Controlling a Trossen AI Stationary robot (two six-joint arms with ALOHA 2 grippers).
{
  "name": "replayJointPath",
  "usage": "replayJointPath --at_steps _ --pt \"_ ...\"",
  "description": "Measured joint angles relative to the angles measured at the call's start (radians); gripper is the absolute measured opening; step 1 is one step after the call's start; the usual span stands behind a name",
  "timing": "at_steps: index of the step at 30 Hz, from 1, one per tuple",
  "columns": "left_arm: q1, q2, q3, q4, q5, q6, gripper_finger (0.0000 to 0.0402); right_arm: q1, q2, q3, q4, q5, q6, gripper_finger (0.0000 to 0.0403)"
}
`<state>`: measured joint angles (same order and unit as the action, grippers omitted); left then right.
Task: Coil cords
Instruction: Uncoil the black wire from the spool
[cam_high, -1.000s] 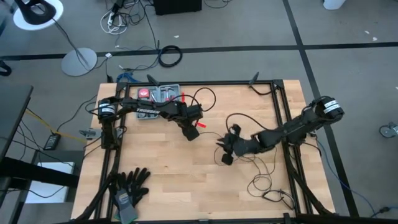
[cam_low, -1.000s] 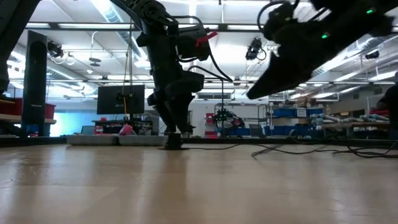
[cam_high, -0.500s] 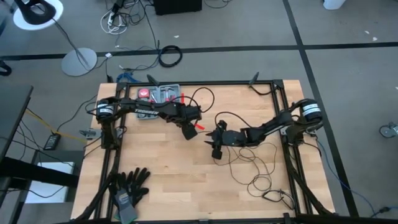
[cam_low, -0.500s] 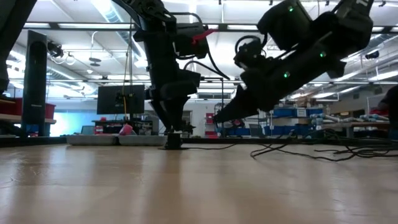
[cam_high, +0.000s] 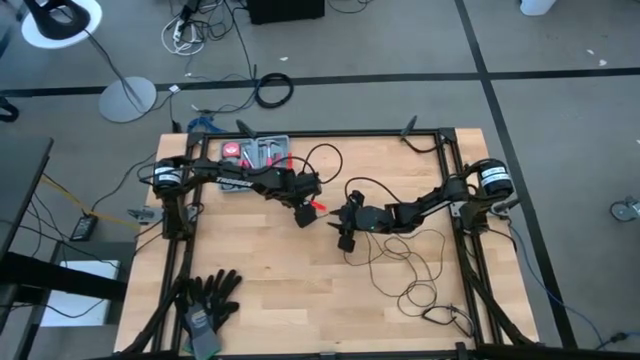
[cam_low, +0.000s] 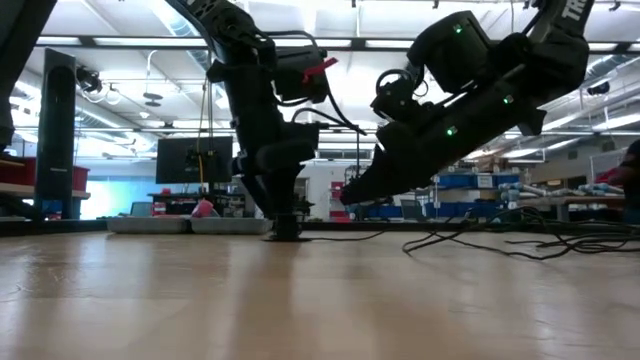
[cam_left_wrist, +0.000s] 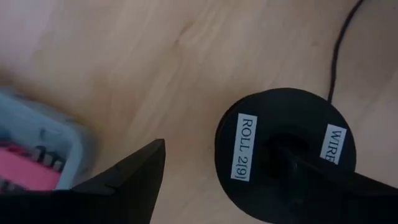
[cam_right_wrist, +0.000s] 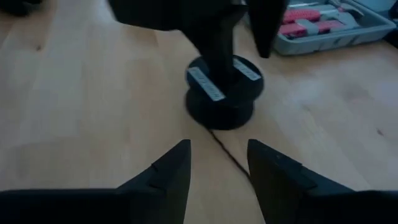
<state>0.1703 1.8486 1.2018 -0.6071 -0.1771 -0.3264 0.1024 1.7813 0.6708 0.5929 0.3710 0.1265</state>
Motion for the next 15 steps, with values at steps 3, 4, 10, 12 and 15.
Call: replayJointPath --at_steps 3,4,10,12,15 --pt "0.0 0.003 0.009 0.006 0.01 0.005 0.0294 -0.009 0.0 0.0 -0.009 -0.002 -0.015 0.0156" --pt "0.0 0.004 0.014 0.007 0.014 0.006 0.0294 -0.013 0.0 0.0 -0.01 -0.012 -0.034 0.0156" --pt "0.0 0.006 0.028 0.014 0.027 0.01 0.0294 -0.038 0.0 0.0 -0.018 -0.115 -0.15 0.0155" --pt "0.0 0.006 0.028 0.018 0.027 0.009 0.0294 -0.059 0.0 0.0 -0.04 -0.127 -0.164 0.0155" --pt "0.0 0.006 0.028 0.023 0.027 0.009 0.0294 -0.096 0.0 0.0 -0.046 -0.168 -0.173 0.0151"
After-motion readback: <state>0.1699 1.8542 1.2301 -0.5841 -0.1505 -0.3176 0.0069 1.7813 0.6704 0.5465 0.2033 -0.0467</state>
